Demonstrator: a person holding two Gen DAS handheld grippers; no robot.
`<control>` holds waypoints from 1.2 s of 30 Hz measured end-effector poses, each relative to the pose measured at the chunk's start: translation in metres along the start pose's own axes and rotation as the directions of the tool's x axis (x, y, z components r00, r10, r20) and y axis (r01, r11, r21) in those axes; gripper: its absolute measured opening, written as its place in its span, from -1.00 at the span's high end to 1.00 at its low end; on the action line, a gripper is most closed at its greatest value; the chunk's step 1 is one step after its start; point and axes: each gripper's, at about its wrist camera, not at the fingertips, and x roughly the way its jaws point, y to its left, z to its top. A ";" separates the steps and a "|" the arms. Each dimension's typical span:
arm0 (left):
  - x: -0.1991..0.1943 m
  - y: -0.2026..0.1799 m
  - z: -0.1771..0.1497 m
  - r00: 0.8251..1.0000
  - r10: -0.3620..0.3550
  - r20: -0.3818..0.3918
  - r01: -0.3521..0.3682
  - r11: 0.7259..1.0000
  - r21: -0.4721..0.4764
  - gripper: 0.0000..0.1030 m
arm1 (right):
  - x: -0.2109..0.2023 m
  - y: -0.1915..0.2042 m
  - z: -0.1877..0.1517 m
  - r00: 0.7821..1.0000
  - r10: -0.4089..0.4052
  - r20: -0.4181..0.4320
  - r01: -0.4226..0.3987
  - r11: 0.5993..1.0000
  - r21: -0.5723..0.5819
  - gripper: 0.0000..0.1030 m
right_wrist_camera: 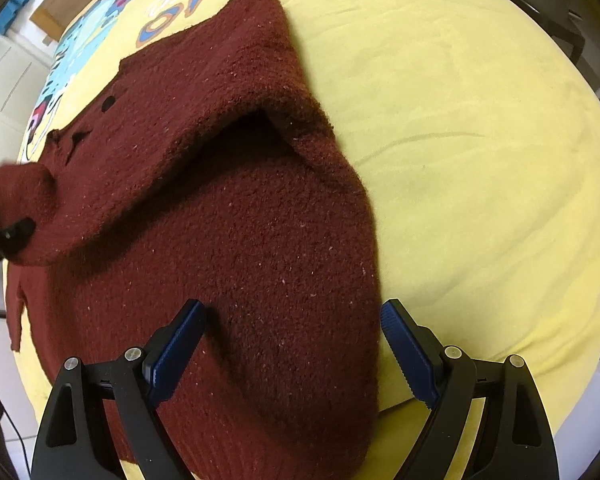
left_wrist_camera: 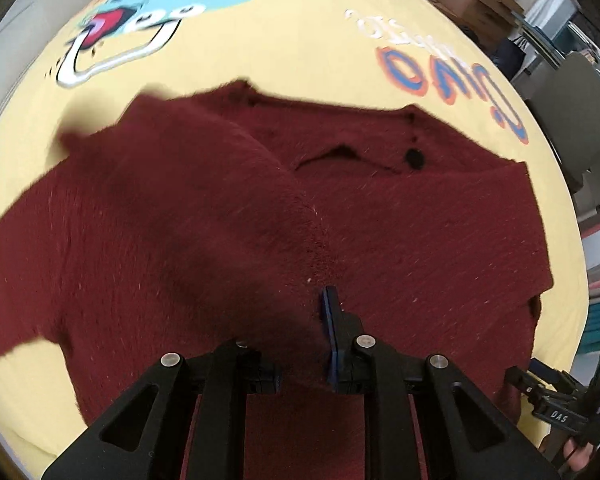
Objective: Fold small clothes
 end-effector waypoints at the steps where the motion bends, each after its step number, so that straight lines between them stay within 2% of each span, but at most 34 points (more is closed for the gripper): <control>1: 0.001 0.000 -0.007 1.000 -0.002 -0.015 0.002 1.000 -0.007 0.69 | 0.001 0.002 -0.002 1.000 -0.002 -0.001 0.002 1.000 -0.001 -0.75; 4: 0.011 0.011 -0.011 0.998 -0.002 -0.070 -0.001 0.999 -0.048 0.43 | 0.005 0.004 -0.004 1.000 -0.005 -0.004 0.005 1.000 -0.001 -0.75; 6: 0.014 0.019 -0.012 0.996 0.020 -0.084 -0.025 0.998 -0.065 0.13 | 0.008 0.007 -0.002 1.000 -0.005 -0.006 0.005 1.000 0.000 -0.75; 7: 0.015 0.023 -0.013 0.996 0.032 -0.081 -0.038 0.997 -0.067 0.07 | 0.008 0.009 -0.001 1.000 -0.006 -0.007 0.006 1.000 -0.002 -0.75; 8: 0.014 0.027 -0.014 0.996 0.049 -0.080 -0.054 0.996 -0.066 -0.09 | 0.011 0.008 -0.003 1.000 -0.008 -0.008 0.008 1.000 -0.004 -0.75; 9: 0.015 0.030 -0.016 0.994 0.067 -0.084 -0.072 0.995 -0.063 -0.37 | 0.012 0.009 -0.003 1.000 -0.010 -0.008 0.010 1.000 -0.005 -0.75; 11: 0.015 0.038 -0.020 0.992 0.091 -0.091 -0.097 0.993 -0.060 -0.69 | 0.014 0.011 -0.002 1.000 -0.012 -0.011 0.012 1.000 -0.006 -0.75; 13: 0.014 0.049 -0.025 0.991 0.087 -0.103 -0.094 0.993 -0.069 -0.74 | 0.015 0.013 -0.001 1.000 -0.014 -0.011 0.014 1.000 -0.008 -0.75; 15: 0.011 0.062 -0.028 0.991 0.075 -0.113 -0.085 0.992 -0.090 -0.91 | 0.016 0.014 0.000 1.000 -0.017 -0.015 0.017 1.000 -0.009 -0.75; 21: -0.007 0.102 -0.020 0.996 0.056 -0.065 -0.066 0.982 -0.179 -0.93 | 0.022 0.021 0.002 0.999 -0.026 -0.022 0.026 1.000 -0.016 -0.75; 25: -0.014 0.108 -0.006 0.999 0.029 -0.035 -0.035 0.984 -0.174 -0.93 | 0.023 0.025 0.004 0.999 -0.034 -0.025 0.034 0.999 -0.017 -0.75; 28: -0.003 0.108 0.005 0.998 0.023 -0.054 -0.032 0.983 -0.178 -0.93 | 0.021 0.028 0.004 0.999 -0.041 -0.028 0.040 0.999 -0.023 -0.75; 31: 0.015 0.109 0.010 0.997 -0.015 -0.082 -0.001 0.981 -0.193 -0.93 | 0.020 0.032 0.005 0.998 -0.048 -0.030 0.047 0.998 -0.029 -0.75; 33: 0.028 0.105 0.011 0.994 -0.006 -0.109 -0.016 0.981 -0.193 -0.92 | 0.021 0.034 0.005 0.998 -0.050 -0.032 0.049 0.998 -0.032 -0.75; 35: 0.032 0.100 0.006 0.995 0.019 -0.101 -0.037 0.983 -0.180 -0.90 | 0.022 0.037 0.005 0.998 -0.052 -0.034 0.051 0.998 -0.036 -0.75; 36: 0.033 0.093 0.003 0.995 0.028 -0.095 -0.043 0.985 -0.167 -0.82 | 0.023 0.039 0.005 0.998 -0.054 -0.036 0.053 0.998 -0.037 -0.75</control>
